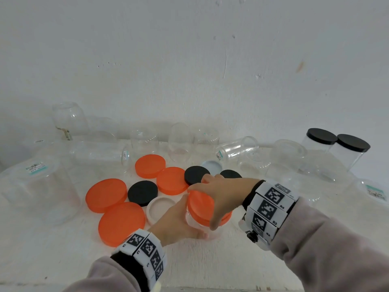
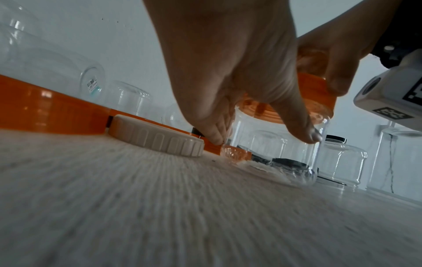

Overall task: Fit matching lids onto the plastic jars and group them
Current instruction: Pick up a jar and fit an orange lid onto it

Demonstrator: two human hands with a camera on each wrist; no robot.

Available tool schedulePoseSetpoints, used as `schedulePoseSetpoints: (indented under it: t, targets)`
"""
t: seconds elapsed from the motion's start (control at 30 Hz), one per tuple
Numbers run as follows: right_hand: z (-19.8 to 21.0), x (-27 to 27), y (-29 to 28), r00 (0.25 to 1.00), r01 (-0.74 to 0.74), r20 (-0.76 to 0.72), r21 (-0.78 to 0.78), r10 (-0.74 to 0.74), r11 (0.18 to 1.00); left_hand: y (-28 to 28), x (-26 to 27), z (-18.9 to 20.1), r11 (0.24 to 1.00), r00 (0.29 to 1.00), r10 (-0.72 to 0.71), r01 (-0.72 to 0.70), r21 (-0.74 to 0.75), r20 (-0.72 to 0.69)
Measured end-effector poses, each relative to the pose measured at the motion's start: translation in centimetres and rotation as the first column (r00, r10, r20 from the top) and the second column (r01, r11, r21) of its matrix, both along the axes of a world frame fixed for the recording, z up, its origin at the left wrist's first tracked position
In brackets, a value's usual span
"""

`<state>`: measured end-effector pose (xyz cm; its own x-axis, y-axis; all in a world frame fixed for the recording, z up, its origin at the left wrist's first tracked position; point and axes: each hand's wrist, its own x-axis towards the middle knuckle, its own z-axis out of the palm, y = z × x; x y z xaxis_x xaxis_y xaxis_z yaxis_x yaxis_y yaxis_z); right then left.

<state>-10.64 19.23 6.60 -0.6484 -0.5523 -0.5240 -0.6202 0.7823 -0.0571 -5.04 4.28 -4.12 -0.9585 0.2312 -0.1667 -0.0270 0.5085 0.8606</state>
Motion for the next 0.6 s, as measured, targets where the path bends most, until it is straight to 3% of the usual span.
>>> schedulePoseSetpoints:
  t: [0.3,0.43,0.6]
  targets:
    - [-1.0,0.2,0.0,0.988,0.147,-0.045,-0.020,-0.147,0.989,-0.2,-0.3,-0.9,0.998,1.000,0.019,-0.018,0.053,-0.021]
    - [-0.3,0.0,0.1,0.994,0.111,-0.006,0.039,-0.111,0.993,-0.1,-0.2,-0.9,0.999,1.000,0.020,-0.020,0.030,-0.022]
    - [0.0,-0.1,0.3,0.996,0.086,0.017,-0.031,-0.086,0.996,0.0,-0.2,-0.8,0.999,0.999,0.024,-0.023,0.038,-0.023]
